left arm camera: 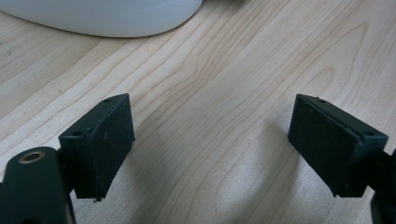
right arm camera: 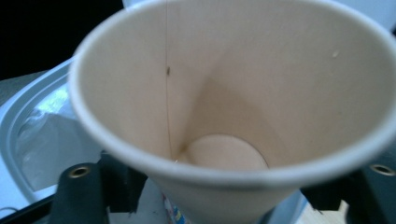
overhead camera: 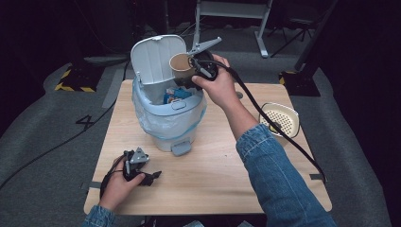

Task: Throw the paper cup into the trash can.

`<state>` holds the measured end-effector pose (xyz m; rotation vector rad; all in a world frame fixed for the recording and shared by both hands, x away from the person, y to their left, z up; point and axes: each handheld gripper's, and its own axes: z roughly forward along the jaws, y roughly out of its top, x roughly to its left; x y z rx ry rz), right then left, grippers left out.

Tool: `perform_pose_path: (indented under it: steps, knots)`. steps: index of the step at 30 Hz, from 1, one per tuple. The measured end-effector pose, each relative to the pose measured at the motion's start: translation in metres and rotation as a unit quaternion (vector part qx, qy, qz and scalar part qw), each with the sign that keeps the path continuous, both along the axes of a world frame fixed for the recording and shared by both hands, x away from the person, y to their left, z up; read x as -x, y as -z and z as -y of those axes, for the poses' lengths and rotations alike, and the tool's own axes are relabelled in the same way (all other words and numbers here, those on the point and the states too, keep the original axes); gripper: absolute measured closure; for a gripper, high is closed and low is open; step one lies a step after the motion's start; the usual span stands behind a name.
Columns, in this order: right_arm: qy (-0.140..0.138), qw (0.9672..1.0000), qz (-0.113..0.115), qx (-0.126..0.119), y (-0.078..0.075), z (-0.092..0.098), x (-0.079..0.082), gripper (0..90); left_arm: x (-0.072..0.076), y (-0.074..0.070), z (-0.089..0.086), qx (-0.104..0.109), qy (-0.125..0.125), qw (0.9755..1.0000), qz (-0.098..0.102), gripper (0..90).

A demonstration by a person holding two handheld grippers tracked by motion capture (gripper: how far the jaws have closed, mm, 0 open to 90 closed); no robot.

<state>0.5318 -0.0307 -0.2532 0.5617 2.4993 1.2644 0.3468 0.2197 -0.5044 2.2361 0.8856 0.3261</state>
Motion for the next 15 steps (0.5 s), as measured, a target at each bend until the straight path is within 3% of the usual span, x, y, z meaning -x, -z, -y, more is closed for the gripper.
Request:
perform_pose_path:
  steps: [3,7,10,13,15]
  knots:
    - [-0.020,0.9997,-0.007,-0.012,0.004,-0.005,0.002,16.3,0.000,0.000,0.000,-0.001,0.000,1.0000,0.000,14.6]
    - [-0.032,0.9992,0.001,-0.025,0.004,-0.007,0.004,16.0,0.000,0.000,0.000,0.000,0.000,1.0000,0.000,14.6]
    - [-0.059,0.9974,-0.016,-0.038,0.003,-0.008,0.008,17.8,0.000,0.000,0.000,0.000,0.000,1.0000,0.000,14.6]
    - [-0.063,0.9975,-0.003,-0.031,0.002,-0.008,0.012,17.9,0.000,0.000,0.000,0.000,-0.001,1.0000,0.001,14.6]
    - [-0.046,0.9984,0.019,-0.026,-0.001,-0.004,0.013,18.1,0.000,0.000,0.000,0.000,-0.001,1.0000,0.001,14.6]
